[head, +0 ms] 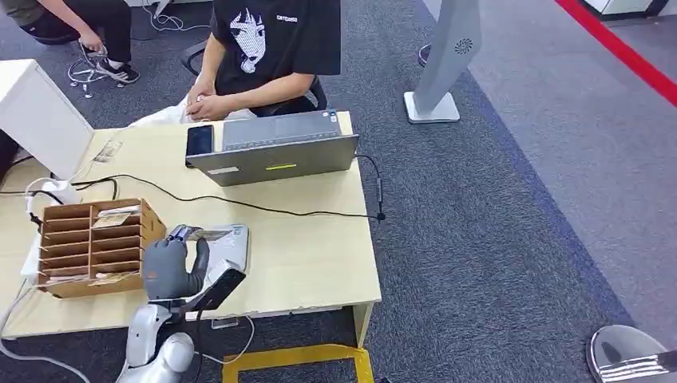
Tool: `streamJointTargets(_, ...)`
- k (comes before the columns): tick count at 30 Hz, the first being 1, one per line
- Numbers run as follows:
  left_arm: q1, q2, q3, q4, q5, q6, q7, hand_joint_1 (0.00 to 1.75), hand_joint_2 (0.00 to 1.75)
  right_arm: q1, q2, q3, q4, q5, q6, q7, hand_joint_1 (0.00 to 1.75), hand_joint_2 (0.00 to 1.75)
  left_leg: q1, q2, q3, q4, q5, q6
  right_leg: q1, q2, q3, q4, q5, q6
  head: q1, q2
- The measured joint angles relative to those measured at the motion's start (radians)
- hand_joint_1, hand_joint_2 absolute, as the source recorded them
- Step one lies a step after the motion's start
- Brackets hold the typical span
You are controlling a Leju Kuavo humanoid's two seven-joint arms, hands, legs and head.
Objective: Pass the card to the sensor for recognition and then transmit it.
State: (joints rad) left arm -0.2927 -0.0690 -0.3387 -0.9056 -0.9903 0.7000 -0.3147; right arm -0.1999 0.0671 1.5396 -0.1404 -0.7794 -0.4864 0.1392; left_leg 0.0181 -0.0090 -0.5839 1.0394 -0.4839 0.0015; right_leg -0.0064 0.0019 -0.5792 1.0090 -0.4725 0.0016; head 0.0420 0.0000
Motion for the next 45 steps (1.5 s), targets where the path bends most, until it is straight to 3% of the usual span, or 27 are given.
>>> streamJointTargets(7,0.001,0.003,0.053,0.045,-0.074,0.000,0.026,1.75,1.75,0.003,0.000,0.000,0.000,-0.003,0.000,-0.005,0.00,1.75,0.000,0.000,0.000,0.000,0.000,0.000,0.000,0.000,0.000,0.000,0.000,0.000,0.000,0.000)
streamJointTargets(15,0.006,0.013,0.177,0.090,-0.144,0.000,-0.007,1.75,1.75,0.007,0.002,0.000,-0.004,-0.004,-0.004,-0.015,0.00,1.75,0.000,0.000,0.000,0.000,0.000,0.000,0.000,0.000,0.000,0.000,0.000,0.000,0.000,0.000)
streamJointTargets(26,0.000,0.014,0.268,0.158,-0.131,0.000,-0.140,1.75,1.75,-0.009,0.022,0.000,-0.014,0.003,-0.034,-0.048,0.00,1.75,0.000,0.000,0.000,0.000,0.000,0.000,0.000,0.000,0.000,0.000,0.000,0.000,0.000,0.000)
streamJointTargets(29,-0.014,0.001,0.272,0.157,-0.124,0.000,-0.194,1.75,1.75,-0.015,0.029,0.000,-0.015,0.006,-0.035,-0.044,0.00,1.75,0.000,0.000,0.000,0.000,0.000,0.000,0.000,0.000,0.000,0.000,0.000,0.000,0.000,0.000)
streamJointTargets(37,-0.041,-0.042,0.257,0.154,-0.082,0.000,-0.251,1.75,1.75,-0.023,0.037,0.000,-0.019,0.016,-0.034,-0.041,0.00,1.75,0.000,0.000,0.000,0.000,0.000,0.000,0.000,0.000,0.000,0.000,0.000,0.000,0.000,0.000)
streamJointTargets(42,-0.040,-0.069,0.208,0.145,-0.070,0.000,-0.252,1.75,1.75,-0.025,0.037,0.000,-0.019,0.016,-0.033,-0.040,0.00,1.75,0.000,0.000,0.000,0.000,0.000,0.000,0.000,0.000,0.000,0.000,0.000,0.000,0.000,0.000)
streamJointTargets(45,-0.040,-0.070,0.178,0.142,-0.052,0.000,-0.207,1.75,1.75,-0.025,0.037,0.000,-0.019,0.015,-0.032,-0.039,0.00,1.75,0.000,0.000,0.000,0.000,0.000,0.000,0.000,0.000,0.000,0.000,0.000,0.000,0.000,0.000)
